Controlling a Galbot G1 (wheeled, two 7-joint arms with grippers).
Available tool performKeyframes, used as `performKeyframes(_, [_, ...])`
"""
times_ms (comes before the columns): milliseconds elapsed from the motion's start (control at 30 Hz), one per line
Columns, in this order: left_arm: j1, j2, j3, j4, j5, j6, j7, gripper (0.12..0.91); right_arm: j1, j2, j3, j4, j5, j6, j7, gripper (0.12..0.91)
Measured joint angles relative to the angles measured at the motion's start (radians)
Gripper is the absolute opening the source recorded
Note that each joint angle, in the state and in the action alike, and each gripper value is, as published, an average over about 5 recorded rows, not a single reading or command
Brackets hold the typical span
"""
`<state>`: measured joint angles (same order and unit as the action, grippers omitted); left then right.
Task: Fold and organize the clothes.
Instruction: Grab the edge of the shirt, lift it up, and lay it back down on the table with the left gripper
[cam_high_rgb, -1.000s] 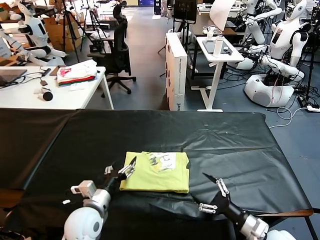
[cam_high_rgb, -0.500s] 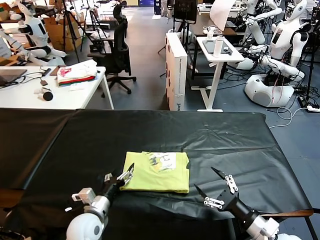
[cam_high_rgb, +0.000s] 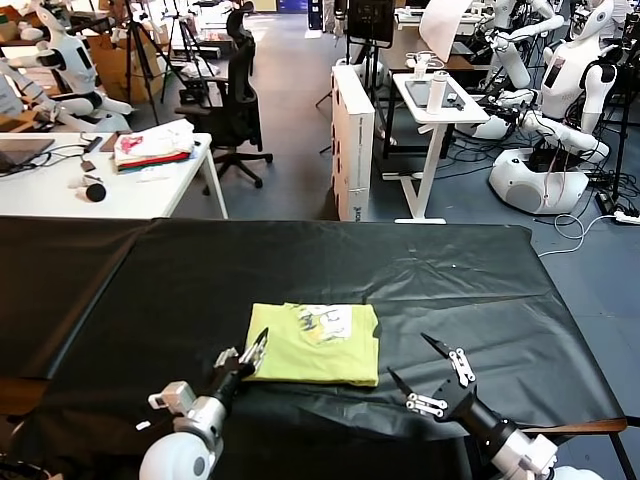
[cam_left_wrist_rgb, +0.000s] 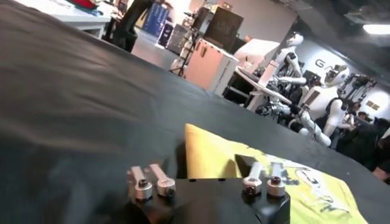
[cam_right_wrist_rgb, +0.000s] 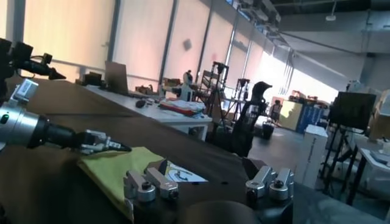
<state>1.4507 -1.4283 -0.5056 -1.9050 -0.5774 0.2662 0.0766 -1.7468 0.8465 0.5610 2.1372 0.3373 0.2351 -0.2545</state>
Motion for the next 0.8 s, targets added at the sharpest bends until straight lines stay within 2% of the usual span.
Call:
performKeyframes(100, [0.000, -0.002, -0.001, 0.000, -0.007, -0.001, 0.001, 0.540, 0.000, 0.003, -0.001, -0.002, -0.004, 0.000, 0.000, 0.907])
performKeyframes(267, [0.002, -0.007, -0.002, -0.012, -0.039, 0.005, 0.000, 0.256, 0.002, 0.010, -0.004, -0.008, -0.016, 0.001, 0.000, 0.907])
performKeyframes(333, [0.004, -0.009, -0.003, -0.021, -0.058, 0.015, -0.006, 0.191, 0.005, 0.014, -0.008, -0.011, -0.023, 0.001, 0.001, 0.907])
performKeyframes(433, [0.009, -0.006, -0.009, -0.037, -0.062, 0.030, -0.018, 0.188, 0.012, 0.023, -0.015, -0.018, -0.036, 0.001, 0.010, 0.907])
performKeyframes(567, [0.017, 0.015, -0.032, -0.061, -0.005, 0.039, -0.025, 0.186, 0.027, 0.039, -0.024, -0.032, -0.056, -0.005, 0.029, 0.907])
performKeyframes(800, [0.046, 0.115, -0.131, -0.103, 0.086, 0.043, -0.016, 0.186, 0.068, 0.078, -0.046, -0.071, -0.081, -0.017, 0.056, 0.907])
